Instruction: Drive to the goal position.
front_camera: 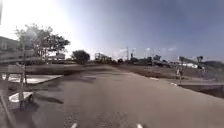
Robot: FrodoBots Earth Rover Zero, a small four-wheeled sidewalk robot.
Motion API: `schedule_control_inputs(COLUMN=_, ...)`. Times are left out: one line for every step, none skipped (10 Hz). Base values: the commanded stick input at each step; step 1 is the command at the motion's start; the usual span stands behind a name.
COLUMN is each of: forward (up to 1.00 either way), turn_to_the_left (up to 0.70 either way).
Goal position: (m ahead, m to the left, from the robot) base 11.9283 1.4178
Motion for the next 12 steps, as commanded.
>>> schedule_control_inputs(forward=0.00, turn_to_the_left=0.00)
schedule_control_inputs(forward=0.00, turn_to_the_left=0.00)
schedule_control_inputs(forward=0.00, turn_to_the_left=0.00)
schedule_control_inputs(forward=0.00, turn_to_the_left=0.00)
schedule_control_inputs(forward=0.00, turn_to_the_left=0.00)
schedule_control_inputs(forward=0.00, turn_to_the_left=0.00)
schedule_control_inputs(forward=0.00, turn_to_the_left=0.00)
schedule_control_inputs(forward=0.33, turn_to_the_left=0.00)
schedule_control_inputs(forward=0.70, turn_to_the_left=0.00)
schedule_control_inputs(forward=0.70, turn_to_the_left=0.00)
schedule_control_inputs(forward=0.70, turn_to_the_left=0.00)
schedule_control_inputs(forward=0.70, turn_to_the_left=0.00)
